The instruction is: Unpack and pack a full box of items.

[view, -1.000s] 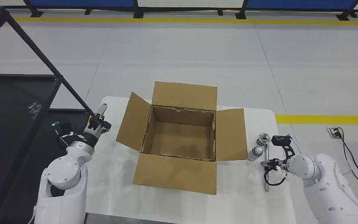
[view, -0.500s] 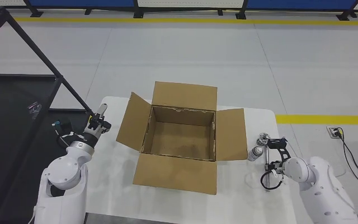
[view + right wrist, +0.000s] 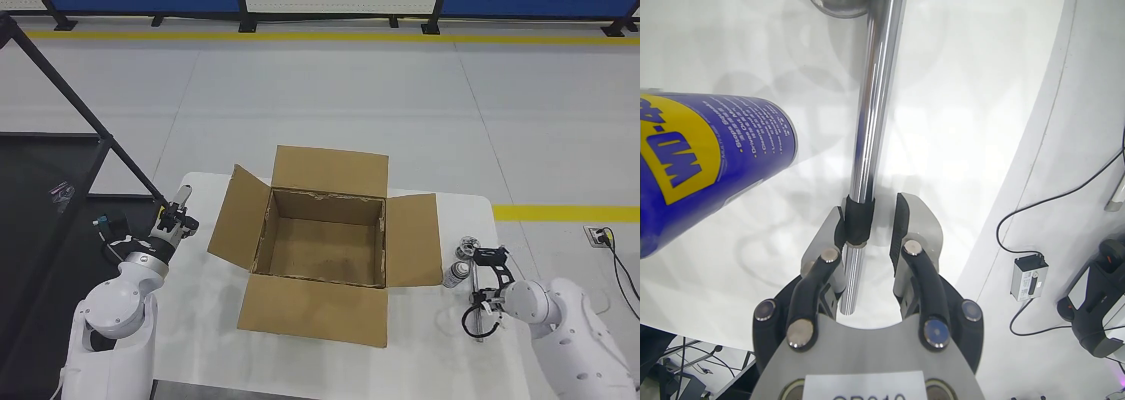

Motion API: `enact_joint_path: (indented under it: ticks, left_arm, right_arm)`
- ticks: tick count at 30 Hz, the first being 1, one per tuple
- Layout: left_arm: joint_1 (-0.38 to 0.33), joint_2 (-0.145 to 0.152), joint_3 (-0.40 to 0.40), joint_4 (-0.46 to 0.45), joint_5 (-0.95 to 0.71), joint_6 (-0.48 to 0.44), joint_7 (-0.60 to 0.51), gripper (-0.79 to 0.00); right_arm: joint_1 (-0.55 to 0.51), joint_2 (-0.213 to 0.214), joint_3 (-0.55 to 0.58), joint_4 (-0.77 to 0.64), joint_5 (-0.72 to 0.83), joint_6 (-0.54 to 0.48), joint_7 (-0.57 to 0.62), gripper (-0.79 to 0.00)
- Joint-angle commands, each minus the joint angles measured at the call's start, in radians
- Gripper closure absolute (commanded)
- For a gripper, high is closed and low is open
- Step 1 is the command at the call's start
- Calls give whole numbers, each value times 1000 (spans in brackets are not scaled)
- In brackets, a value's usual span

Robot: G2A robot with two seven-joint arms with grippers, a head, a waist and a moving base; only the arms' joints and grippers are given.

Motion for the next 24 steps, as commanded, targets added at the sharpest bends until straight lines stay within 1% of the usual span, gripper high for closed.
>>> enact_joint_path:
  ticks: [1, 3, 7, 10, 12, 13, 14, 15, 19, 24]
  left_arm:
    - [0, 0, 0, 0, 0, 0, 0, -785]
    - [0, 0, 0, 0, 0, 0, 0, -785]
    - [0, 0, 0, 0, 0, 0, 0, -785]
    - [0, 0, 0, 0, 0, 0, 0, -785]
    - [0, 0, 0, 0, 0, 0, 0, -785]
    - [0, 0, 0, 0, 0, 0, 0, -785]
    - [0, 0, 0, 0, 0, 0, 0, -785]
    - [0, 0, 0, 0, 0, 0, 0, -785]
    - [0, 0, 0, 0, 0, 0, 0, -785]
    - [0, 0, 0, 0, 0, 0, 0, -785]
  right_arm:
    - [6, -1, -1, 12, 13, 0, -10, -265]
    - [7, -2, -4, 19, 21, 3, -19, -246]
    - [14, -4, -10, 35, 28, 4, -28, -172]
    - [22, -4, -17, 44, 28, 6, -27, -145]
    - [26, -5, -19, 47, 31, 7, -27, -111]
    - [26, -4, -16, 47, 35, 9, -30, -83]
    - [27, -4, -12, 46, 38, 12, -33, -22]
    - [26, -2, -6, 43, 40, 16, -37, 0]
    - [16, 5, 36, -1, 46, 42, -56, 0]
    - [-14, 21, 120, -123, 44, 78, -62, 0]
